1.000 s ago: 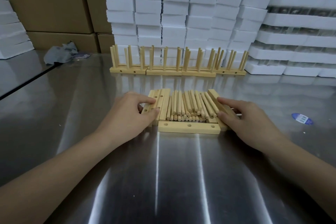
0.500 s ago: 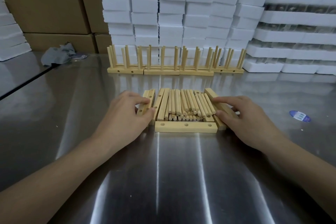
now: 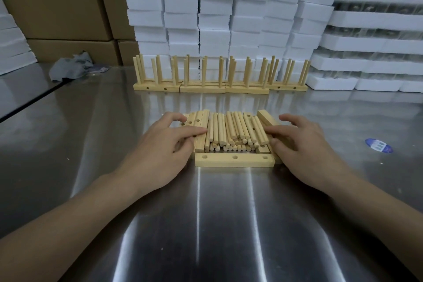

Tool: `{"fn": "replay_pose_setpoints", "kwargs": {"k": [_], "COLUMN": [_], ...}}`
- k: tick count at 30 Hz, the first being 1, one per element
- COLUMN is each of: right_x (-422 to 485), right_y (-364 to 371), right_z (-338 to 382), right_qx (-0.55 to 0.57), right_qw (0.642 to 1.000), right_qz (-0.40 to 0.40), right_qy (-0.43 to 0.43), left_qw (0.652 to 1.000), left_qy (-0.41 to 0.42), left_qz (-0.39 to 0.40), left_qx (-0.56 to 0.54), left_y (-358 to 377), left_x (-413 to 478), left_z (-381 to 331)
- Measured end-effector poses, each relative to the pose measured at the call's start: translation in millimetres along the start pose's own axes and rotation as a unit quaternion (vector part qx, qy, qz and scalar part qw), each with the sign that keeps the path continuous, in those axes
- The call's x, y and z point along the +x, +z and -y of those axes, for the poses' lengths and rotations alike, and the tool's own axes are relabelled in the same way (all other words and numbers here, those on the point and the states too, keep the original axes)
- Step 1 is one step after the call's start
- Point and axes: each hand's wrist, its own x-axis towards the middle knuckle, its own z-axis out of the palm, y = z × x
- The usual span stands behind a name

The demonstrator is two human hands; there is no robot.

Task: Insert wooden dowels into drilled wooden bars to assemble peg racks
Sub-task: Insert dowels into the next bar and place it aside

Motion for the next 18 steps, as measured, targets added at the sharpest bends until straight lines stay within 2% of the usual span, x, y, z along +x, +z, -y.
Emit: {"fn": "replay_pose_setpoints", "kwargs": {"k": [10, 14, 18], "right_x": [0.6, -1.4, -5.3], "right_y": [-4.9, -8.3, -6.4], "right_z": [8.8, 7.4, 6.0], "right_qx": [-0.02, -0.009, -0.013], "right_qw": [0.998, 0.999, 0.996], "right_qz": [0.04, 0.024, 0.048], "right_qy": [-0.034, -0.046, -0.069], "left_qw": [1.0, 1.0, 0.998], "left_qy": [0.01, 0.02, 0.039], "left_qz": [-0.012, -0.007, 0.0], "left_qx": [-0.007, 0.014, 0.04], "left_y": [0.5, -1.6, 0.1], "left_x": [0.3, -0.2, -1.8], "left_z": [2.0, 2.4, 0.4]}}
